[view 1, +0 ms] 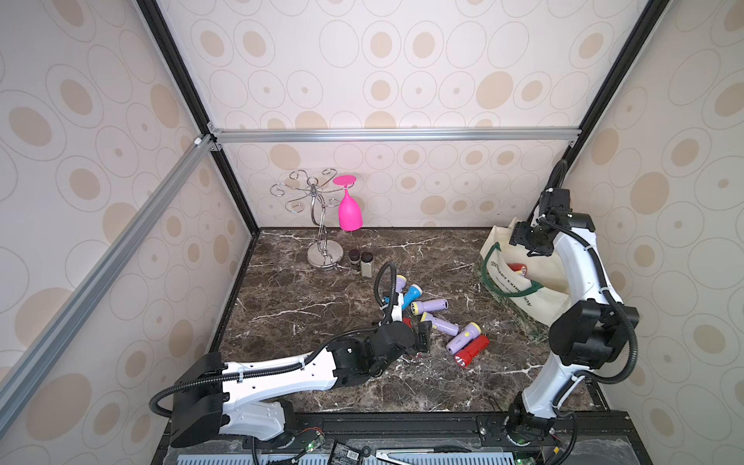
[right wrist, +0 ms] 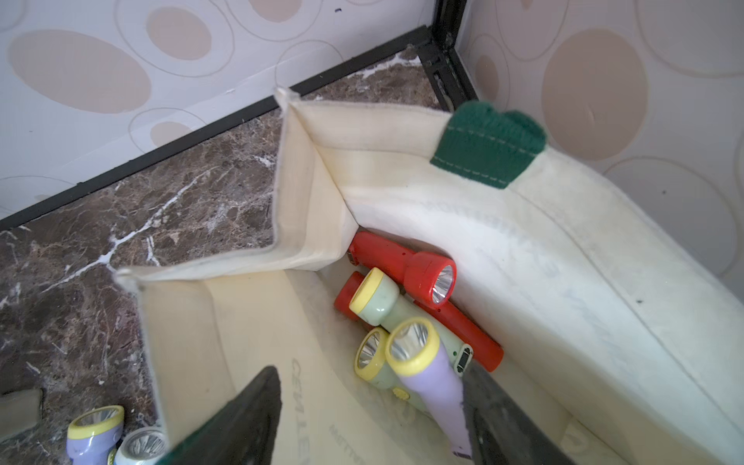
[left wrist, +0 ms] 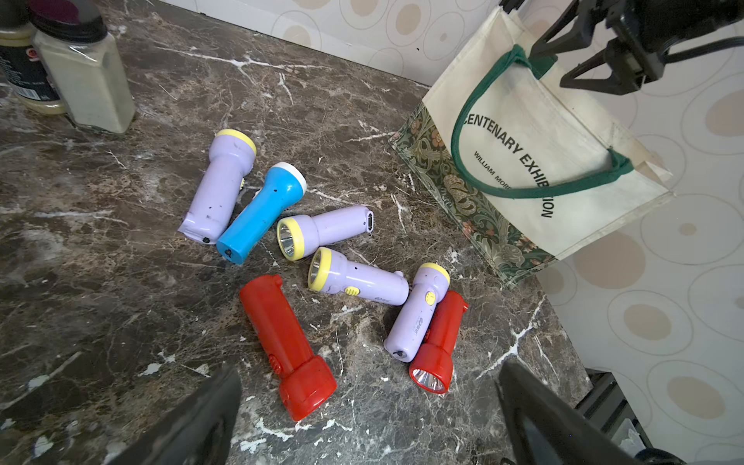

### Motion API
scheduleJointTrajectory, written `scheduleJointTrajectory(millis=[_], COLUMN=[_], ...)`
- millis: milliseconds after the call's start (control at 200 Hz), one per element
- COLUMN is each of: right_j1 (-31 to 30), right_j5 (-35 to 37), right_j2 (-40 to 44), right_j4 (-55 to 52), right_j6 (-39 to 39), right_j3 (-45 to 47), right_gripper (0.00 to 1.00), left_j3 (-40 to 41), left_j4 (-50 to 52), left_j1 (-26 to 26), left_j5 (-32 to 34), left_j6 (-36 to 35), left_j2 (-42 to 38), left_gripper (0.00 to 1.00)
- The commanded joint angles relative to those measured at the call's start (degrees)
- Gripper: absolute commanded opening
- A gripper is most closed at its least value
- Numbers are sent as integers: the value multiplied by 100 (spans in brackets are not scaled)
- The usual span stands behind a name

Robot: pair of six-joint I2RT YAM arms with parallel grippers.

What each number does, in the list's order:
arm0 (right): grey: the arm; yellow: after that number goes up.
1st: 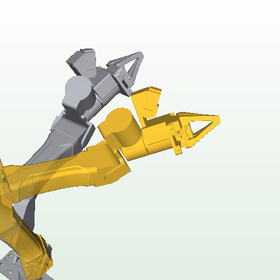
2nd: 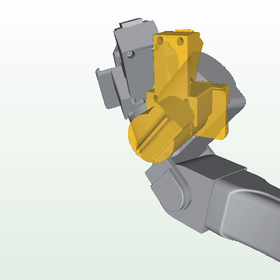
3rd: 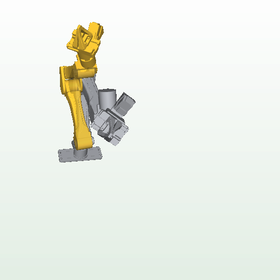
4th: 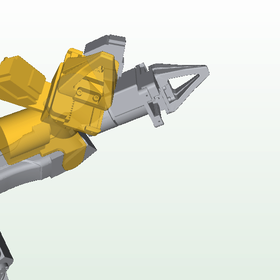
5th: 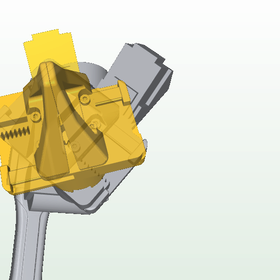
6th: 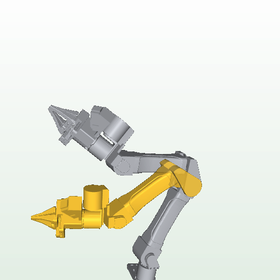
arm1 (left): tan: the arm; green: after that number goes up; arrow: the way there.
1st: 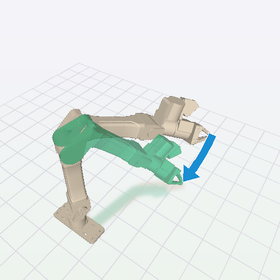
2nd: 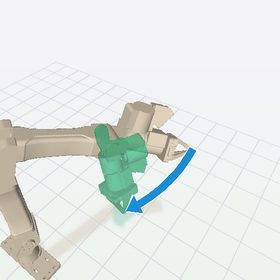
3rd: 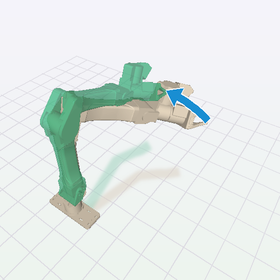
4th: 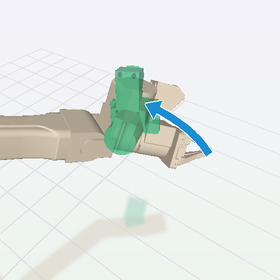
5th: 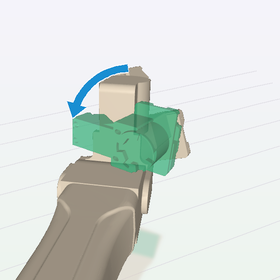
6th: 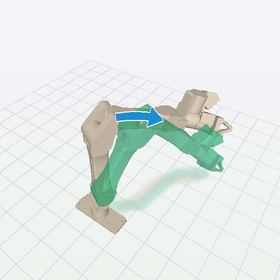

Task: Put the flashlights into the tote bags
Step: Place the flashlight in the canvas bag, then pick up the flashlight from the center of the board.

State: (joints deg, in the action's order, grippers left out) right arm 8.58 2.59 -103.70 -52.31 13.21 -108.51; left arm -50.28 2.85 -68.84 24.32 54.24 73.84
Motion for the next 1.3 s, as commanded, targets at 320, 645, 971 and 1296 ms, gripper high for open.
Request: scheduleJointTrajectory(millis=[320, 645, 971, 1296], right_j1=[-1459, -2784, -3656, -3647], right_j5=[149, -125, -479, -451], right_j2=[420, 1390, 2275, 2801], right_j4=[-504, -583, -624, -551], right_j6=[19, 256, 572, 686], right_j3=[-1065, 261, 1889, 2915], right_gripper=[80, 86, 92, 94], left_j3=[-179, -561, -1056, -1171], left_j4=[100, 305, 969, 1090], left_j1=[510, 741, 724, 649], left_j5=[-1002, -1630, -1399, -1332], left_j6=[511, 869, 1319, 1562], left_j2=[538, 1502, 2313, 2764], left_gripper=[93, 82, 84, 82])
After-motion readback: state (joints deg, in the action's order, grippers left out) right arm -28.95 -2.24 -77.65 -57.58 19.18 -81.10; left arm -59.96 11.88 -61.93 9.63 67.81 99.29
